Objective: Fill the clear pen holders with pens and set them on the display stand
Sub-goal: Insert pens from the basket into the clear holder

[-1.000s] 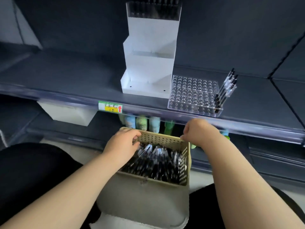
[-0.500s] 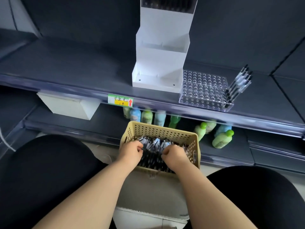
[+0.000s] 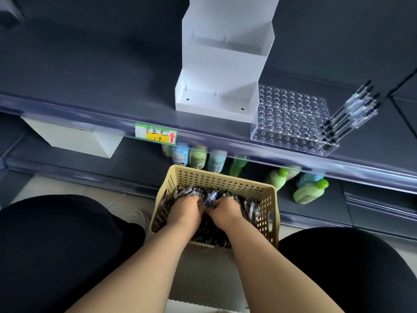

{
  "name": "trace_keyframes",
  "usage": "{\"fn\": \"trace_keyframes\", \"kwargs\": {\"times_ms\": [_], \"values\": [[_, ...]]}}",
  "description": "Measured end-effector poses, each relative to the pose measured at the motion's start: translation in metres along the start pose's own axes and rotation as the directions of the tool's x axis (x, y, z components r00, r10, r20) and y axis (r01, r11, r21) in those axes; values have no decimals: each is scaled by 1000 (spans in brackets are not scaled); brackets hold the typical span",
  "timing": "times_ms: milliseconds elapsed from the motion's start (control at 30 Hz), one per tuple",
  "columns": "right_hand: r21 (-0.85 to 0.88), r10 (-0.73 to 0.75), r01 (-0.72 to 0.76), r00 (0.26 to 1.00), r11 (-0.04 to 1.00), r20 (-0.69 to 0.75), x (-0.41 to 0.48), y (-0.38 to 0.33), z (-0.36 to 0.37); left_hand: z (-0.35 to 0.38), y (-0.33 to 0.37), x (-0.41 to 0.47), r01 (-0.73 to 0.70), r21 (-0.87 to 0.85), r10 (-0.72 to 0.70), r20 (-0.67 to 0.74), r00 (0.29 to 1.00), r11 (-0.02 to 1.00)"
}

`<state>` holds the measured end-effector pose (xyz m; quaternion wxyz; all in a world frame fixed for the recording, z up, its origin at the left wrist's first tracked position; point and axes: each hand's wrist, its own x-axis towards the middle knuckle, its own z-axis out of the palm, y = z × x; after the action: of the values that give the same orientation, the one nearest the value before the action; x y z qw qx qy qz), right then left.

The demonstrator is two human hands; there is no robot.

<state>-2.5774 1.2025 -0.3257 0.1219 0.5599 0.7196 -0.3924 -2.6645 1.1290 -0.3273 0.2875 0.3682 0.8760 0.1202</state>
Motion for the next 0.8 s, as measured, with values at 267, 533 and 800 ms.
{"fn": "trace_keyframes", "kwargs": {"times_ms": [267, 533, 800], "values": [[209, 68, -106, 981, 972, 182, -12, -12, -16, -10, 13, 5, -43, 73, 32, 140, 990, 996], [386, -146, 79, 978, 919, 147, -54, -21, -51, -37, 30, -27, -70, -129, 68, -19, 998, 989], [260, -283, 350, 923, 900, -262, -114, -35, -156, -114, 85, -71, -351, -448, 259, -254, 932, 823]]}}
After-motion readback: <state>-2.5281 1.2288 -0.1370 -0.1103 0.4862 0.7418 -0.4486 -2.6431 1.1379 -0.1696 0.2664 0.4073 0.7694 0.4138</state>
